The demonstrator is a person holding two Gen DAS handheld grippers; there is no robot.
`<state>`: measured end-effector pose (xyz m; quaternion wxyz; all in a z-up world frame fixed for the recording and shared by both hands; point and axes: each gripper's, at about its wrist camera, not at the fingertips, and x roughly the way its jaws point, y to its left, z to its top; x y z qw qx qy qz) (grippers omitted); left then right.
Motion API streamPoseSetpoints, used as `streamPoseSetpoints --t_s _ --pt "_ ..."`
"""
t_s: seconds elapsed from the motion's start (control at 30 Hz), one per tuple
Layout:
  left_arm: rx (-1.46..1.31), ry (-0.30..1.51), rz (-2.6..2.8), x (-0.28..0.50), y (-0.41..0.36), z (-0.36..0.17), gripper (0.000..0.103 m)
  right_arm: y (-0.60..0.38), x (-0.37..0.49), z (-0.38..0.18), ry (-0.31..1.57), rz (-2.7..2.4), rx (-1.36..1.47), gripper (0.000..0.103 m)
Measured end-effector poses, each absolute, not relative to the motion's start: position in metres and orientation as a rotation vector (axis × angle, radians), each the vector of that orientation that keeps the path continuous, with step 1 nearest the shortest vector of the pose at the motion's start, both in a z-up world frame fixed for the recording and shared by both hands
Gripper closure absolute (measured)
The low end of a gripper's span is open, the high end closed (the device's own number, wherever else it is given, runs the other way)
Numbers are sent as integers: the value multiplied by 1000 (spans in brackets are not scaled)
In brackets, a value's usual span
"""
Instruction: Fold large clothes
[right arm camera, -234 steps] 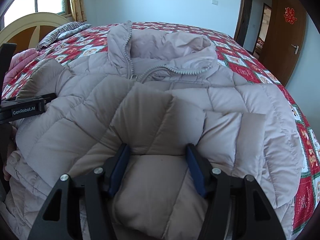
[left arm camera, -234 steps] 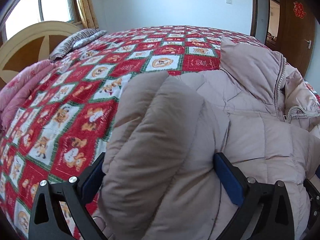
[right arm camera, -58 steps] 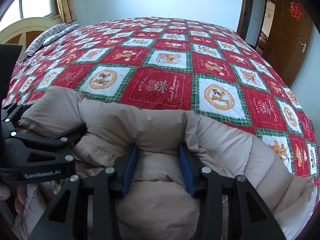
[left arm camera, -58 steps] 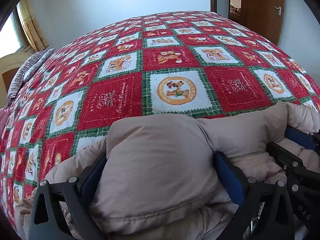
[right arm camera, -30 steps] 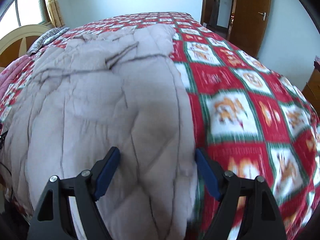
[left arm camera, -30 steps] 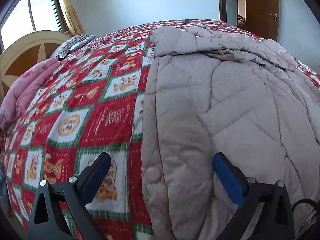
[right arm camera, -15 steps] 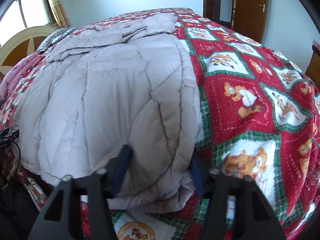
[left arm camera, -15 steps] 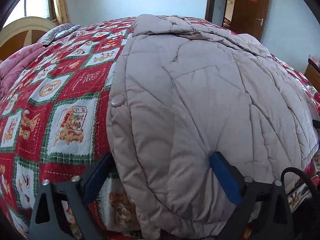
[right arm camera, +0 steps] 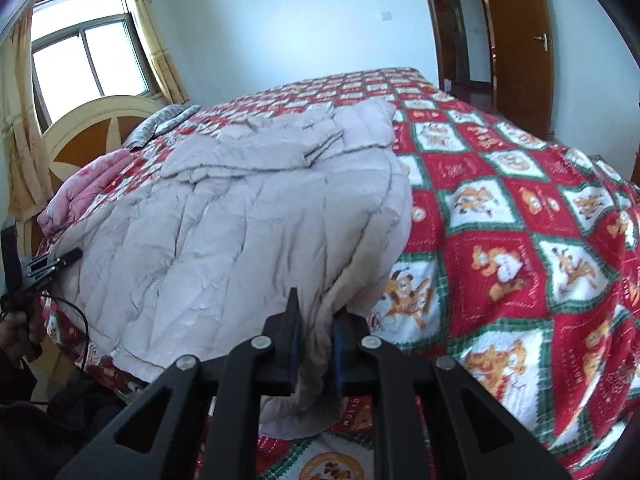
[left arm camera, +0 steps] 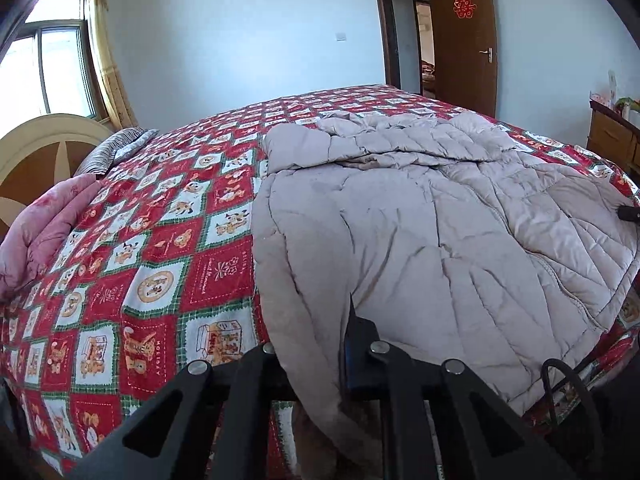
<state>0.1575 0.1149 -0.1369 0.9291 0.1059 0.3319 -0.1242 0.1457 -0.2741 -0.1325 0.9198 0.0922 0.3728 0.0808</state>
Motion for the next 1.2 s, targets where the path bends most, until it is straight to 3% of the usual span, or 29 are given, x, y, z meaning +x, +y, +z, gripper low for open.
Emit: streamPoseSetpoints --t_s 0.17,0.4,0.83,1.2 --pt "225 774 -241 157 118 -172 93 -275 145 -167 852 174 219 89" --pt "173 701 -266 146 127 -134 94 -294 133 -152 805 222 326 89" --pt "38 521 -325 180 131 -26 95 -300 142 -37 479 220 311 90" --pt "247 537 -287 284 86 -49 89 -328 249 -55 564 112 378 91"
